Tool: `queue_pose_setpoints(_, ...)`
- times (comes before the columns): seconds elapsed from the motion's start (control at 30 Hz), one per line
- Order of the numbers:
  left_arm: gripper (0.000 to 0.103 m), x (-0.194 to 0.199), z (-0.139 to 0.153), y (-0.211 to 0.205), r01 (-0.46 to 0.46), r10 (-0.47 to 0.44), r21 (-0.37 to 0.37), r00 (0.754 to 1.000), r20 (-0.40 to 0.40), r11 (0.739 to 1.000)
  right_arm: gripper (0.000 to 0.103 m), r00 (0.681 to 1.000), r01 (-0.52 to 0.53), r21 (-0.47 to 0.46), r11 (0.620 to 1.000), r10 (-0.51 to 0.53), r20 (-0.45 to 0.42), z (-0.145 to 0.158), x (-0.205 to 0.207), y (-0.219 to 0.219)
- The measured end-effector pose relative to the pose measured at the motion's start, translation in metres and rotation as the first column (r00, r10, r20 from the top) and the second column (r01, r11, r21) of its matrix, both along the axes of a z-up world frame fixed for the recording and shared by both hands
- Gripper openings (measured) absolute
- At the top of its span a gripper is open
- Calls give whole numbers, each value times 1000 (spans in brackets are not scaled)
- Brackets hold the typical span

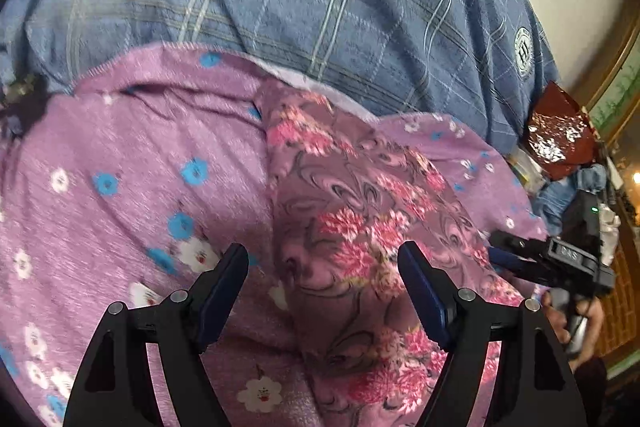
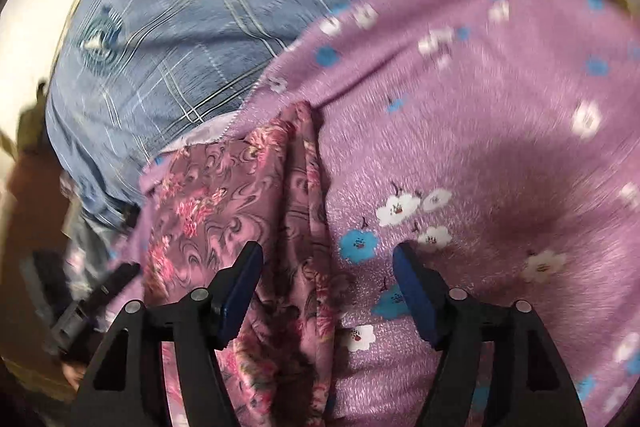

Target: Fold small clothes

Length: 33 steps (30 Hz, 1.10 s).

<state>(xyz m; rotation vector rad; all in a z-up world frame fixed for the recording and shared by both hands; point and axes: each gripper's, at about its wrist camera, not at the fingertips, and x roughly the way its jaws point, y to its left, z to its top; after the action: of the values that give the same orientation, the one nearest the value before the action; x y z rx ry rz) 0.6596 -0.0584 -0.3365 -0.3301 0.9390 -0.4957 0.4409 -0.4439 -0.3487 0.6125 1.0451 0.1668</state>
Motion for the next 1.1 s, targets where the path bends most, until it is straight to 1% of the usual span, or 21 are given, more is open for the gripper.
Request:
queue_pose_setpoints(0.07, 71, 3, -4, -3, 9, -9, 2, 1000, -12, 1000, 70, 1000, -12, 69, 998, 12, -6, -6, 4, 1)
queue_pose_setpoints(0.1, 69, 4, -6, -5, 25, -25, 3, 1000, -19, 1000, 70, 1000, -16, 87, 996, 17, -11, -8, 6, 3)
queue_pose_setpoints(0.2, 65, 6, -12, -15, 71, -71, -1, 997, -42, 997, 70, 999, -31, 96, 995, 34, -28, -13, 11, 13)
queue_pose_setpoints(0.3, 65, 10, -17, -23, 80, -79, 24, 996, -52, 997, 70, 997, -65, 100, 993, 68, -29, -15, 17, 28)
queue_pose_setpoints(0.43, 64, 12, -19, -28, 79, -79, -5, 995, -57, 997, 70, 992, -121, 98, 988, 125, -26, -16, 22, 48)
queue_pose_setpoints(0.47, 63, 11, -19, -29, 81, -81, -2, 995, -52, 997, 70, 989, -140, 86, 986, 143, -27, -17, 23, 55)
queue_pose_setpoints(0.5, 60, 11, -18, -31, 85, -85, 3, 995, -44, 996, 69, 989, -147, 56, 988, 148, -26, -16, 24, 60)
queue_pose_setpoints(0.53, 55, 11, -18, -33, 88, -87, 9, 995, -40, 996, 64, 988, -152, 16, 988, 153, -23, -14, 22, 64)
queue_pose_setpoints(0.57, 53, 10, -19, -34, 86, -85, 12, 996, -37, 996, 54, 987, -158, 0, 988, 158, -19, -13, 22, 67)
queue_pose_setpoints(0.6, 46, 10, -19, -34, 83, -82, 19, 996, -34, 996, 47, 986, -165, -5, 986, 165, -9, -11, 22, 69)
queue_pose_setpoints(0.63, 41, 8, -19, -33, 81, -80, 19, 996, -31, 997, 37, 985, -175, -12, 985, 175, 4, -9, 21, 73)
queue_pose_setpoints(0.67, 38, 8, -18, -32, 74, -74, 13, 997, -24, 997, 32, 984, -177, -39, 983, 178, 14, -5, 19, 76)
queue_pose_setpoints(0.7, 32, 7, -17, -31, 70, -70, 10, 997, -19, 997, 31, 983, -179, -66, 982, 181, 22, -2, 18, 80)
queue_pose_setpoints(0.73, 27, 5, -15, -30, 67, -67, 9, 998, -12, 998, 29, 983, -175, -97, 980, 179, 32, 1, 16, 83)
queue_pose_setpoints(0.8, 25, 1, -9, -30, 63, -63, 18, 998, 12, 998, 28, 983, -169, -141, 976, 178, 52, 9, 12, 88)
queue_pose_setpoints(0.87, 23, -5, -3, -31, 59, -60, 28, 998, 32, 998, 27, 981, -163, -170, 972, 177, 73, 16, 8, 90)
queue_pose_setpoints(0.97, 23, -15, 12, -28, 58, -59, 17, 996, 59, 998, 27, 979, -150, -189, 970, 173, 111, 30, 0, 92)
queue_pose_setpoints(1.1, 22, -34, 43, -15, 55, -53, -11, 991, 121, 998, 27, 969, -138, -201, 970, 175, 177, 53, -14, 97)
